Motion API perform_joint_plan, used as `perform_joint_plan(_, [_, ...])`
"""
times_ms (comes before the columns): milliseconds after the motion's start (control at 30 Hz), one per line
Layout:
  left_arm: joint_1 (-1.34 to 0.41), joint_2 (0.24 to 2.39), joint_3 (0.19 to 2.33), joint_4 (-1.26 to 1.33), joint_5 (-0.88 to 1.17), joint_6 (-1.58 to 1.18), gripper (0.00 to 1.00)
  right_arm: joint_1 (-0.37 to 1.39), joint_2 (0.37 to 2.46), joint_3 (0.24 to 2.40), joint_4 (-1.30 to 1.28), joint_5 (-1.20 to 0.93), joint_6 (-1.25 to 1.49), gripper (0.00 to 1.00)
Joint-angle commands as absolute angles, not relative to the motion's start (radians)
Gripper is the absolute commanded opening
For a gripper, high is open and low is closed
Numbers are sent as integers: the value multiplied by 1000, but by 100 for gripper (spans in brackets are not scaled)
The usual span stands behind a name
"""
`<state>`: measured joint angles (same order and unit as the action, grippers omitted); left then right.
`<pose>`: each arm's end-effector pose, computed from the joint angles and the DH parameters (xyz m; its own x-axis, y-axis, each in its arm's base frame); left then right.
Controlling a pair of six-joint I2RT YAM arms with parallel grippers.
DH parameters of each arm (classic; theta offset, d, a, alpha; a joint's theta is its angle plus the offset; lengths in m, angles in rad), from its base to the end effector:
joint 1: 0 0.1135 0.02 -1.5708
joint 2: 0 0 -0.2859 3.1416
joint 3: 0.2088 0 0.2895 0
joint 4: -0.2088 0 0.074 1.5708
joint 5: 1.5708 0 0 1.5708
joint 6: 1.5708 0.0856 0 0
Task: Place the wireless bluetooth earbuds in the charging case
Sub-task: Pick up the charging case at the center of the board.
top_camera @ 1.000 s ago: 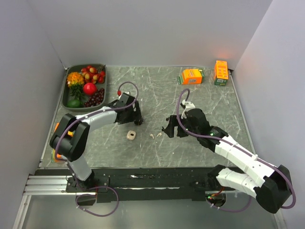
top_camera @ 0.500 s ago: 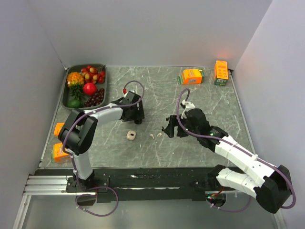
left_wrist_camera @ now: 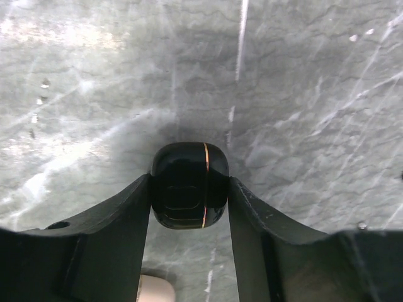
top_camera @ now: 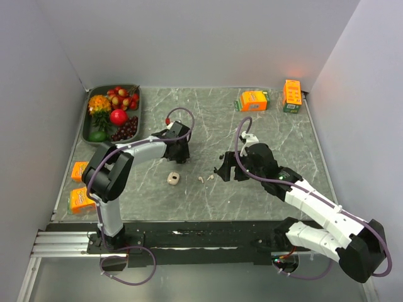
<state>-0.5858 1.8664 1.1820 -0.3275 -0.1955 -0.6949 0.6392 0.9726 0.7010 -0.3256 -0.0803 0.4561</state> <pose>0.3795 -0.2319 0.1205 -0.8350 -0.1998 -0.5128 -0.1017 0.9717 -0.2130 0.2204 0.1723 0.2420 -0.6905 0.0338 -0.7225 -0.3828 0.8304 0.4047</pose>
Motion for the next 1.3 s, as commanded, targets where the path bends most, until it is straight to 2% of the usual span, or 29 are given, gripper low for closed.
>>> perform_joint_plan(0, [-607,1904,1216,-359,-149,-802,47,646,939,710,-316,-80,476,88])
perform_joint_plan(200, [-615,1910,1212,-350,-92,-998,49,646,919,707,-327,-80,489,88])
perform_joint_plan(400, [-646,1864,1189,-458,-250,-1311,36,647,907,703,-324,-83,497,88])
perform_joint_plan(533, [-658,1873,1209,-555,-282,-1480,37,646,910,704,-321,-97,503,88])
perform_joint_plan(633, [-667,1862,1193,-532,-288,-1512,46,646,902,693,-319,-98,506,88])
perform_joint_plan(667, [-669,1861,1192,-525,-285,-1502,53,644,899,692,-322,-97,505,88])
perform_joint_plan(767, [-673,1868,1210,-538,-290,-1473,64,646,888,683,-324,-94,503,88])
perform_joint_plan(1033, [-676,1807,1216,-572,-317,-1391,82,647,881,687,-328,-87,497,88])
perform_joint_plan(1067, [-678,1786,1236,-593,-327,-1332,84,647,877,690,-339,-83,492,88])
perform_joint_plan(1133, [-684,1760,1265,-639,-388,-1194,96,646,868,698,-351,-77,485,88])
perform_joint_plan(1200, [-690,1743,1292,-696,-443,-1094,96,647,851,695,-360,-63,473,88])
perform_joint_plan(1267, [-692,1704,1246,-616,-425,-837,96,647,841,690,-360,-52,460,88])
